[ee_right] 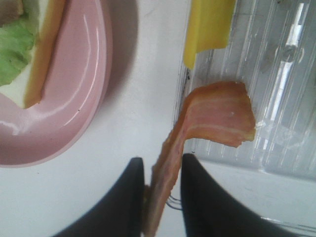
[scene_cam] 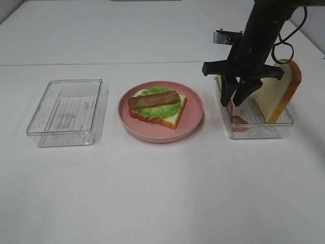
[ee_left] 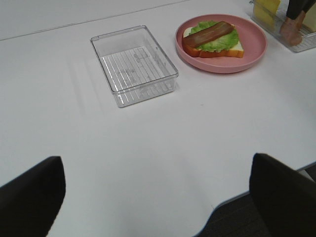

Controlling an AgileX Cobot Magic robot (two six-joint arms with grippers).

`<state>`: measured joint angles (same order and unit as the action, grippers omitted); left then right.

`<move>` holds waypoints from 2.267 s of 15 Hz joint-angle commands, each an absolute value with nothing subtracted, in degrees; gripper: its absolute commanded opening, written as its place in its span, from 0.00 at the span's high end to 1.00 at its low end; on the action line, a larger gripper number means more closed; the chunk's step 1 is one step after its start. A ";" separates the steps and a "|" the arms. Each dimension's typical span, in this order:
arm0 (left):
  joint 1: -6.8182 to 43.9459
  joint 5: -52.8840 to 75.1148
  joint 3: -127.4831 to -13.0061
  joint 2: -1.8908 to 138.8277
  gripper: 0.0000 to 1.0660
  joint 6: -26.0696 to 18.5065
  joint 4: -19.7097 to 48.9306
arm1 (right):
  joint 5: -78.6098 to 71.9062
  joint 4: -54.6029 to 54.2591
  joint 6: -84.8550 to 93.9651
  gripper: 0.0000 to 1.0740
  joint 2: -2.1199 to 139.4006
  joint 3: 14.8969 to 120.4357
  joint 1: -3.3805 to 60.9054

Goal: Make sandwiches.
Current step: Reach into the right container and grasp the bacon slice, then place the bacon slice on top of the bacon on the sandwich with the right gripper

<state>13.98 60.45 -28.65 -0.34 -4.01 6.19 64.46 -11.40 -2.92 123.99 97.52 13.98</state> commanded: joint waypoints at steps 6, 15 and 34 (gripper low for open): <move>14.04 59.87 -28.53 -1.38 0.10 -3.55 6.07 | 67.78 -10.89 -2.01 1.00 120.55 97.80 14.04; 14.04 59.87 -28.53 -1.38 0.10 -3.55 6.07 | 63.25 -17.02 0.00 1.00 97.75 97.80 14.04; 14.04 59.87 -28.53 -1.43 0.10 -3.55 6.07 | 42.97 -89.61 34.89 1.00 132.58 97.80 17.42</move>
